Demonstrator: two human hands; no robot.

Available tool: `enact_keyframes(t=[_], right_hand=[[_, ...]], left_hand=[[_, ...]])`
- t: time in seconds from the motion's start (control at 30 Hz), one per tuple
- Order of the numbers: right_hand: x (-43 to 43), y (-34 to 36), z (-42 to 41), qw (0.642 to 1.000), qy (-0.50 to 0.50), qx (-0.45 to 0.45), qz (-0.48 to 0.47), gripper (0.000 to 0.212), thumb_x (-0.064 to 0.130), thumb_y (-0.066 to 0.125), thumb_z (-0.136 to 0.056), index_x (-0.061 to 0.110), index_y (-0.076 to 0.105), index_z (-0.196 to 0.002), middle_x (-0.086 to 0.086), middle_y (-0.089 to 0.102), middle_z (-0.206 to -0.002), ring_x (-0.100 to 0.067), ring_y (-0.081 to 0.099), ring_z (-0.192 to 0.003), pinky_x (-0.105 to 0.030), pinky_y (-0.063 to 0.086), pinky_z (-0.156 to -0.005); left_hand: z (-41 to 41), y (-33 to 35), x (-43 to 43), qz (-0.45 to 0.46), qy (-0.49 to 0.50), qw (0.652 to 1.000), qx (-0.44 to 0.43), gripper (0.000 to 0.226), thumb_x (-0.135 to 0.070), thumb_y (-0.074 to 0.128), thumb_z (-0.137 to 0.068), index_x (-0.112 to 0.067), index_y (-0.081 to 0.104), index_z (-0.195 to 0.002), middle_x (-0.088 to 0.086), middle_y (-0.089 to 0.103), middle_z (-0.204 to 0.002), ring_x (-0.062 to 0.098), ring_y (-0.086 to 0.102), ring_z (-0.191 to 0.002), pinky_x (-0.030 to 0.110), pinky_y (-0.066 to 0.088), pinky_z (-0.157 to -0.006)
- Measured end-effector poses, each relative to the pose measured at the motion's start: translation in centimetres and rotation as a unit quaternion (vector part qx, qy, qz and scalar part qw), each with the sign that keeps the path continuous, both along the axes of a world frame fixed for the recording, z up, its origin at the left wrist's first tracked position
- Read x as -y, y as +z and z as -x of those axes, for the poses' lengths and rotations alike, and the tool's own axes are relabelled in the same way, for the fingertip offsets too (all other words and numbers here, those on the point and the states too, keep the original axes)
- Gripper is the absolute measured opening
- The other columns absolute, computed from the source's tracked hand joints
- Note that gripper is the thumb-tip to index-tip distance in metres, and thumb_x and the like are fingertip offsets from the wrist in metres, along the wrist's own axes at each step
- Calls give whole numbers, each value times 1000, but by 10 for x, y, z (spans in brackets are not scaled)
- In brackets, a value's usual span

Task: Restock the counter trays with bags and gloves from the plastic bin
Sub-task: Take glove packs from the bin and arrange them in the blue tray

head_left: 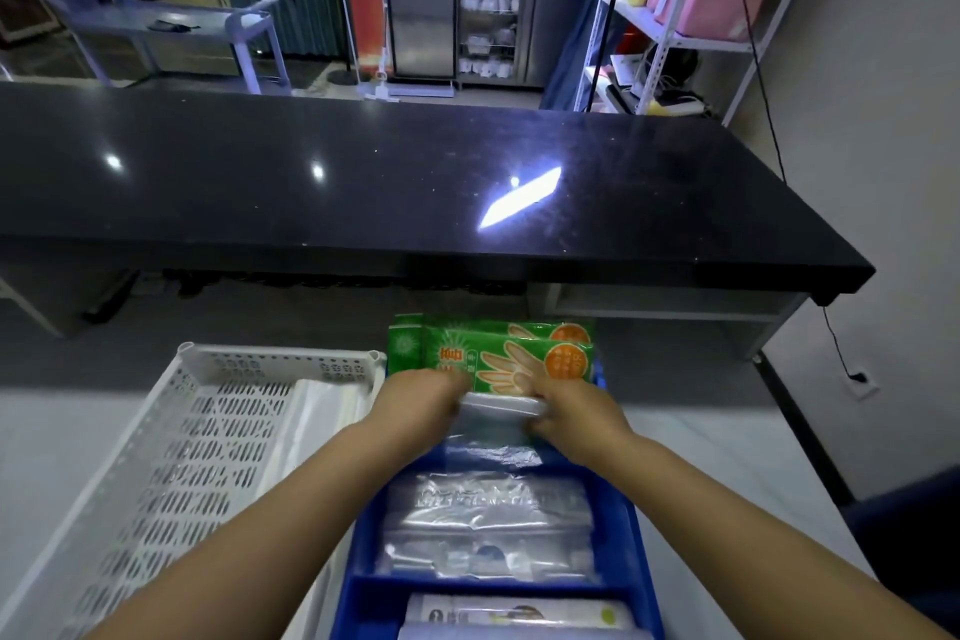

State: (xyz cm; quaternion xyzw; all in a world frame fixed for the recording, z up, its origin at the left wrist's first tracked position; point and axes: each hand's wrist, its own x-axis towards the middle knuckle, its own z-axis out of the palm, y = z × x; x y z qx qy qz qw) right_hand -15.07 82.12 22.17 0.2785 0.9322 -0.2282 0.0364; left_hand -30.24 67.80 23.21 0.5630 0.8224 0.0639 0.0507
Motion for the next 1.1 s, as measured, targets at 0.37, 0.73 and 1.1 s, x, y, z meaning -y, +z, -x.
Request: enact_keyframes(t=[0.37, 0.73, 1.1], right_hand=[[-15, 37, -18, 936, 25, -277, -214, 3, 11, 71, -79, 10, 69, -81, -6, 70, -74, -22, 63, -63, -34, 53, -54], [3, -4, -31, 965, 88, -194, -150, 7, 8, 70, -75, 12, 68, -81, -9, 72, -80, -30, 65, -65, -36, 53, -52], [-2, 3, -20, 960, 107, -175, -188, 23, 16, 76, -71, 16, 71, -94, -2, 71, -93, -24, 62, -88, -39, 49, -74]], left_hand=[[3, 30, -14, -173, -17, 971, -161, 24, -3, 75, -54, -15, 58, -66, 1, 59, -56, 22, 52, -47, 25, 28, -44], [-5, -17, 15, -67, -29, 996, -46, 13, -12, 65, -68, -19, 56, -73, 1, 66, -71, 24, 62, -64, 26, 32, -49], [12, -19, -4, 96, -3, 993, 72, 14, -10, 51, -81, -17, 58, -91, 7, 67, -95, 28, 60, -88, 30, 39, -62]])
